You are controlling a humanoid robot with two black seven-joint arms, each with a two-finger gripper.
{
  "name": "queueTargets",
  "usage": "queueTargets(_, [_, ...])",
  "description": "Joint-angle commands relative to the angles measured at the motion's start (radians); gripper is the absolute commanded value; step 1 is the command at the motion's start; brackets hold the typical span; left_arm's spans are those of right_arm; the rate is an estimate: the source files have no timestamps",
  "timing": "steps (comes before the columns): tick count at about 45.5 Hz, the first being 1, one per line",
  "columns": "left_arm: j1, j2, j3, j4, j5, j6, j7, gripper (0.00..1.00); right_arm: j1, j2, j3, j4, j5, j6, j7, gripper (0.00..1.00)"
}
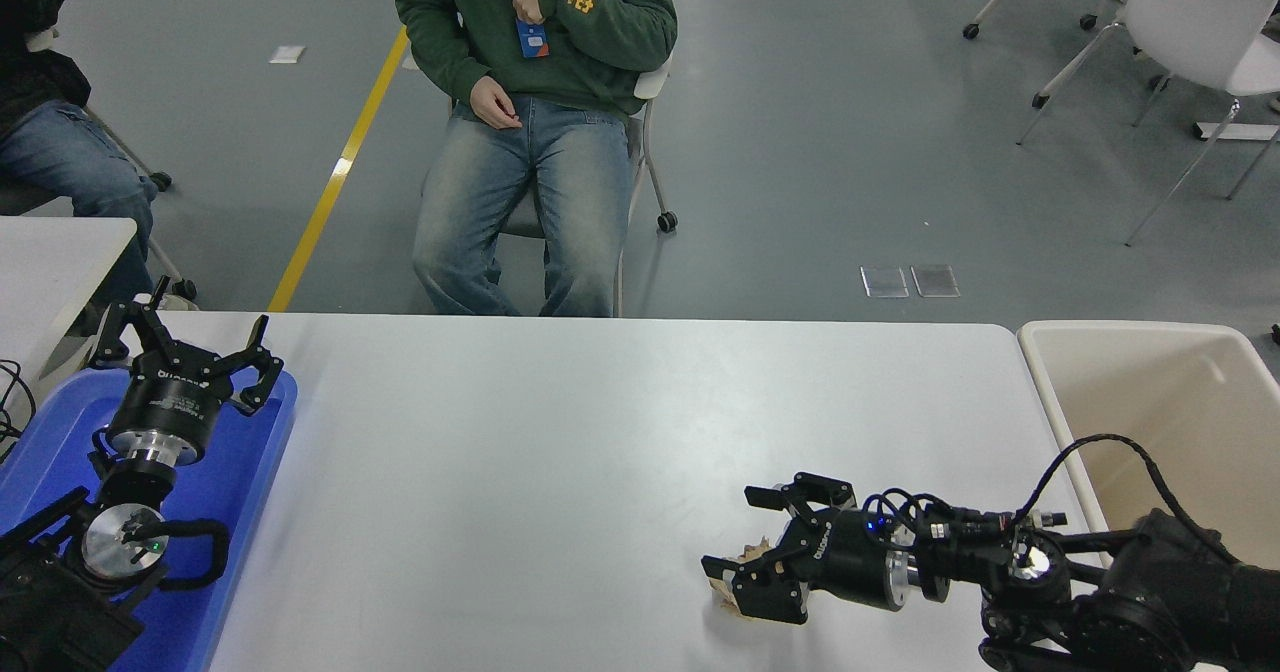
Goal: Clean the table surface
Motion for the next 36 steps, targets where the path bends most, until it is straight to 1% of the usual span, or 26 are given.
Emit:
queueTargets(1, [0.0,0.0,0.0,0.0,0.0,0.0,0.0,1.0,0.0,0.015,-0.061,-0.049,0.002,-0.009,-0.013,1.0])
queueTargets(26, [0.0,0.0,0.0,0.0,0.0,0.0,0.0,1.0,-0.001,0.03,-0.161,-0.104,0.001,-0.071,-0.008,1.0])
queueTargets(36, [0.0,0.0,0.0,0.0,0.0,0.0,0.0,1.0,-0.009,0.061,-0.169,-0.123,-0.001,-0.094,-0.006,0.93])
